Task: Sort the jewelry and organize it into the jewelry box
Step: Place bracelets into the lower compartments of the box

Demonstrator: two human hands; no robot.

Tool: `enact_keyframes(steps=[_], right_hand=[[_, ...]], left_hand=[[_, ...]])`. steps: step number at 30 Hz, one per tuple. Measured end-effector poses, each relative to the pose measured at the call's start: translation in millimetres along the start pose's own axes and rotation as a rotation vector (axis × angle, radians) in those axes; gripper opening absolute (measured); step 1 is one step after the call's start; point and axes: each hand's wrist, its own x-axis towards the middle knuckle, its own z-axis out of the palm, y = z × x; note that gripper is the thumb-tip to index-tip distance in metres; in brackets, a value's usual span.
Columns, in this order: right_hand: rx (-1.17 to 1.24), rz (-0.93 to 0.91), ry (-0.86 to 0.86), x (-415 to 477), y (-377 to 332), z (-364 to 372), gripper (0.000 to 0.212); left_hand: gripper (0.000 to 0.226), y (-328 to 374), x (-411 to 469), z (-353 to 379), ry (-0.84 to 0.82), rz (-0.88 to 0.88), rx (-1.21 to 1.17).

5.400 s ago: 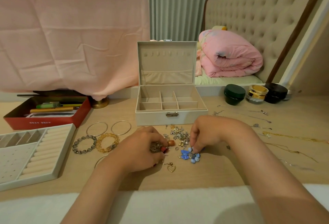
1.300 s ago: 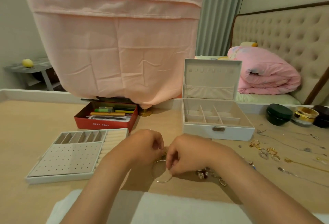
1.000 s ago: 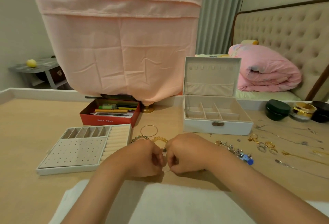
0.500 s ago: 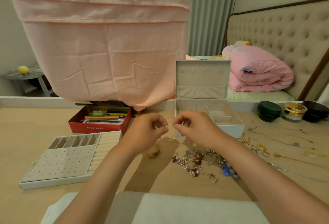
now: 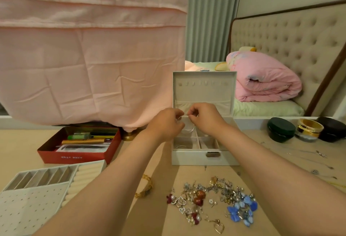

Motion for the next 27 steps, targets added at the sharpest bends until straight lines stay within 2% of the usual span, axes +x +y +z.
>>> enact_keyframes(steps=[6,8,13,21,27], right_hand=[[-0.116,0.046,-0.086,12,12,22,0.016],[-0.15,0.075,-0.133,10,13,27,0.02],[-0.183,0.09,-0.198,3,10,22,0.016],[-0.14,-0.069,-0.168,-30,-41,-1,0.022],[-0.165,-0.274,-0.303,-74,-104,10,0.021]], left_hand=[[0.054,-8,3,12,-0.141,0.059,0.255],[0.051,-9,1,16,-0.166,0.09,0.275],[0.056,-12,-9,11,-0.126,0.124,0.272],[0.051,-26,-59,-18,0.047,0.116,0.071],[0.035,-61,-115,-39,-0.12,-0.079,0.128]])
